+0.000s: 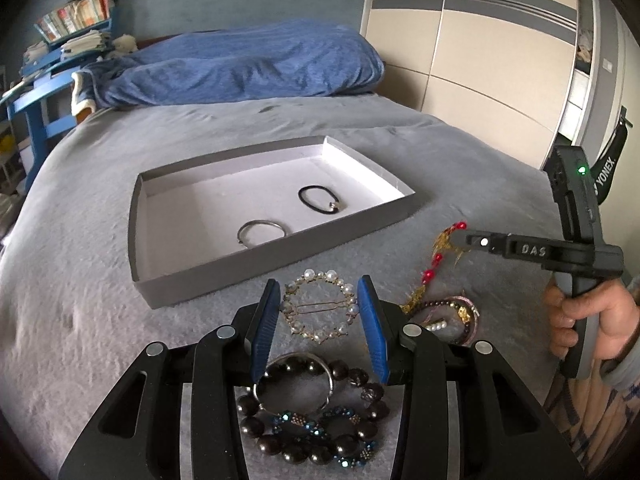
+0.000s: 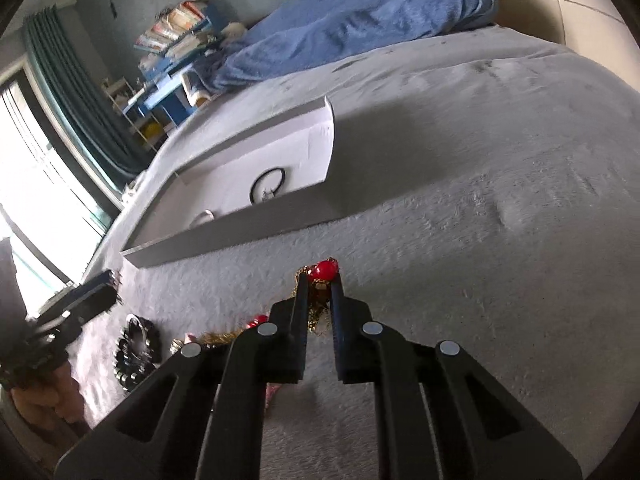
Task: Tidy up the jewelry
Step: 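Close the right gripper on the red bead tassel while the left gripper holds the brooch, then carry the brooch and red tassel in both grippers over the tray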
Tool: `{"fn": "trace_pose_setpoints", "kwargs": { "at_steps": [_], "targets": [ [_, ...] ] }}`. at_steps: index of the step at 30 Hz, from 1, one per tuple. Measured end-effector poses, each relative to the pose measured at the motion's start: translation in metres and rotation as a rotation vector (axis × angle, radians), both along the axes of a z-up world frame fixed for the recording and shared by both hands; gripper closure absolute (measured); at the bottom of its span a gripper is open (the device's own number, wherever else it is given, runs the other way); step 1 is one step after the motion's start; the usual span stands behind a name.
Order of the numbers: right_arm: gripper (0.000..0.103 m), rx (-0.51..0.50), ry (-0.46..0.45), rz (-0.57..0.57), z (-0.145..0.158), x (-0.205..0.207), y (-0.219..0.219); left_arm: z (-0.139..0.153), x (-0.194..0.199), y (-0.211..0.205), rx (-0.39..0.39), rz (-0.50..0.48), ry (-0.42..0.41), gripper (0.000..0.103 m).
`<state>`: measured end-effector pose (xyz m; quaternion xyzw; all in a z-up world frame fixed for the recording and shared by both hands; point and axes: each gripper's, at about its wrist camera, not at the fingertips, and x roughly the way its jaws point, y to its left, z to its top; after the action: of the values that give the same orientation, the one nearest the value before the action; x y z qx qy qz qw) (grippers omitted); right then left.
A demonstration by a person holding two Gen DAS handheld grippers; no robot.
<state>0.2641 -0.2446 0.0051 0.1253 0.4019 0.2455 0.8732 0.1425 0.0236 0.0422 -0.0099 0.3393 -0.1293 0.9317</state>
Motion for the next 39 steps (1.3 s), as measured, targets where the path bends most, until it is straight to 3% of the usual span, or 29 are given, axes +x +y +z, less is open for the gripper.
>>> {"fn": "trace_pose_setpoints", "kwargs": {
  "at_steps": [10,26,39],
  "targets": [
    [0.093,0.161,-0.135,0.041,0.031,-0.014,-0.007,0.005,0.002,0.008,-0.017,0.023,-0.018,0.061],
    [0.093,0.115,-0.192,0.066,0.051,-0.012,0.008,0.016,0.014,0.02,-0.025,0.049,-0.045,0.061],
    [0.093,0.1,-0.283,0.093,0.085,0.006,0.032,0.024,0.031,0.036,-0.019,0.084,-0.055,0.061]
  ]
}}
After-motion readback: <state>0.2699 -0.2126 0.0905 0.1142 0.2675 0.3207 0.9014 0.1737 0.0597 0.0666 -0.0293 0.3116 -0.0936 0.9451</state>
